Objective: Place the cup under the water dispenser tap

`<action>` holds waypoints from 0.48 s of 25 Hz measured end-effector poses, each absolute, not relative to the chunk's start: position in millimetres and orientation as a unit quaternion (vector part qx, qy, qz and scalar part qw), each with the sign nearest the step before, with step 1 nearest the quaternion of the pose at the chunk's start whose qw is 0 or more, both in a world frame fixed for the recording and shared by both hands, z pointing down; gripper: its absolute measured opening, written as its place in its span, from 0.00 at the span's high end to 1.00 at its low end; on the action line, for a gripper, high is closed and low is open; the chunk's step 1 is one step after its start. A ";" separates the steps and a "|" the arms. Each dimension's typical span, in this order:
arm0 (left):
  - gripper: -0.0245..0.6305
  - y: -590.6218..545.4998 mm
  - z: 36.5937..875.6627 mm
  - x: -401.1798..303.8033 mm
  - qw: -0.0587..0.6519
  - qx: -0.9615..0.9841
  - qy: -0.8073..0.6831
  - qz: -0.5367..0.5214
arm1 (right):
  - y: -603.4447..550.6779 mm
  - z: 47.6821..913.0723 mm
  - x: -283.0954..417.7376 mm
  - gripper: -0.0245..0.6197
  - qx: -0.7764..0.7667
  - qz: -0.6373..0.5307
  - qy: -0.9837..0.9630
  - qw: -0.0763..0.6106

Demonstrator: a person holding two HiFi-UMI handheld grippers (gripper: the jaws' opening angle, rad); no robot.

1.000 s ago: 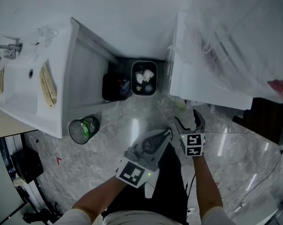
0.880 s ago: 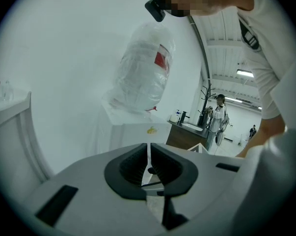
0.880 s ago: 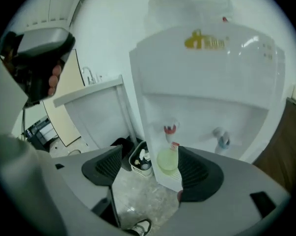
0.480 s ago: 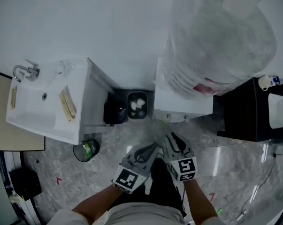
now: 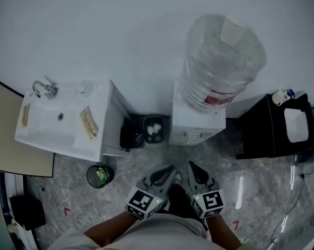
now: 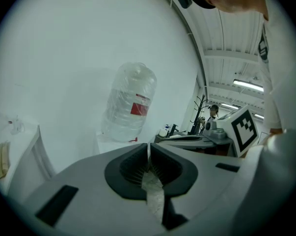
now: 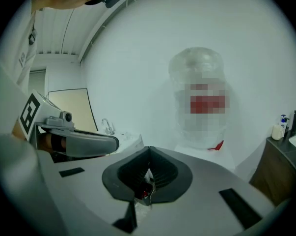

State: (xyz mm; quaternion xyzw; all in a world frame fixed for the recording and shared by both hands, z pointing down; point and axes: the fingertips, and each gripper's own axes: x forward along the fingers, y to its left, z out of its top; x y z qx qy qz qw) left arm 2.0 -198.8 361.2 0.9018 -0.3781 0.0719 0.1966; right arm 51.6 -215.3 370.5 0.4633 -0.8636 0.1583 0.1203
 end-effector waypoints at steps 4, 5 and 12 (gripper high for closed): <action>0.93 -189.0 331.8 2.1 0.187 0.908 -0.370 0.060 | -201.1 335.2 38.0 0.94 0.460 0.131 -0.871 0.115; 0.93 -187.2 325.9 1.9 0.183 0.910 -0.369 0.057 | -199.5 328.6 35.2 0.94 0.460 0.123 -0.872 0.115; 0.93 -177.5 302.1 -11.8 0.155 0.912 -0.376 0.044 | -190.3 306.6 16.0 0.94 0.453 0.095 -0.878 0.118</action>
